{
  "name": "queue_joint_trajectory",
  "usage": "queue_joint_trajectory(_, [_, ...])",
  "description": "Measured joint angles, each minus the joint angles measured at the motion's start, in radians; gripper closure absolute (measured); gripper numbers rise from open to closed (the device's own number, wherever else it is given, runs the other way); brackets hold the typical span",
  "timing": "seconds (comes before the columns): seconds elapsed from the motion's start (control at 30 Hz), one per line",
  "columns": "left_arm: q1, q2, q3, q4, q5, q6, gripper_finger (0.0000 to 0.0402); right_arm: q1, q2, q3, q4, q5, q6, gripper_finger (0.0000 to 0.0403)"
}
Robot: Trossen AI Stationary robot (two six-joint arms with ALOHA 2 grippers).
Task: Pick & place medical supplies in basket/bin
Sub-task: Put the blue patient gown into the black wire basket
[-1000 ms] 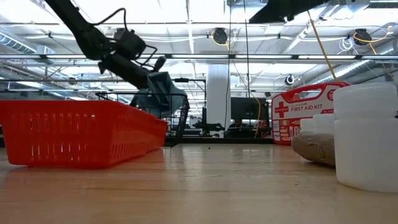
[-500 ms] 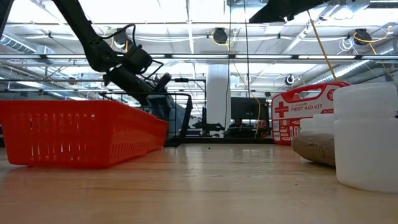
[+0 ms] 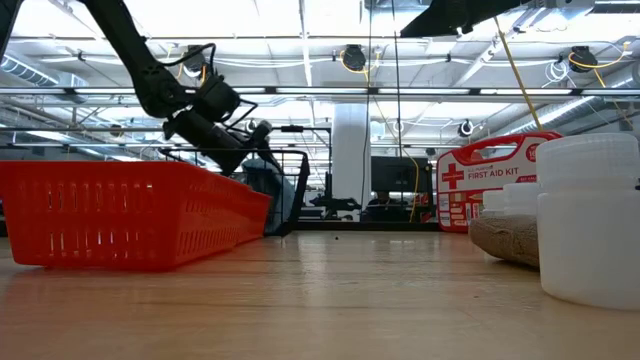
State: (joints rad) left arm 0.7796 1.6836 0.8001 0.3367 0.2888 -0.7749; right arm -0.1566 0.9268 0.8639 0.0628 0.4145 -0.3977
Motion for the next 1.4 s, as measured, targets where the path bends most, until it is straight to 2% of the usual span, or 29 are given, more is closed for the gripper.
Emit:
queue_joint_trajectory(0.17, [0.024, 0.0, 0.0, 0.009, 0.011, 0.007, 0.005, 0.0, 0.0, 0.0, 0.0, 0.0, 0.0, 0.011])
queue_joint_trajectory(0.6, [0.096, -0.001, 0.042, 0.029, 0.2, 0.025, 0.005, 0.0, 0.0, 0.0, -0.004, 0.002, 0.0, 0.011])
queue_joint_trajectory(0.87, [0.133, -0.005, 0.043, 0.03, 0.211, 0.056, 0.005, 0.0, 0.0, 0.0, -0.007, 0.003, 0.0, 0.011])
queue_joint_trajectory(1.07, [0.142, -0.052, 0.043, 0.029, 0.209, 0.048, 0.005, 0.0, 0.0, 0.0, -0.007, 0.003, -0.007, 0.011])
queue_joint_trajectory(1.4, [0.047, -0.069, 0.043, 0.025, 0.205, 0.077, 0.005, 0.0, 0.0, 0.0, -0.007, 0.003, -0.008, 0.011])
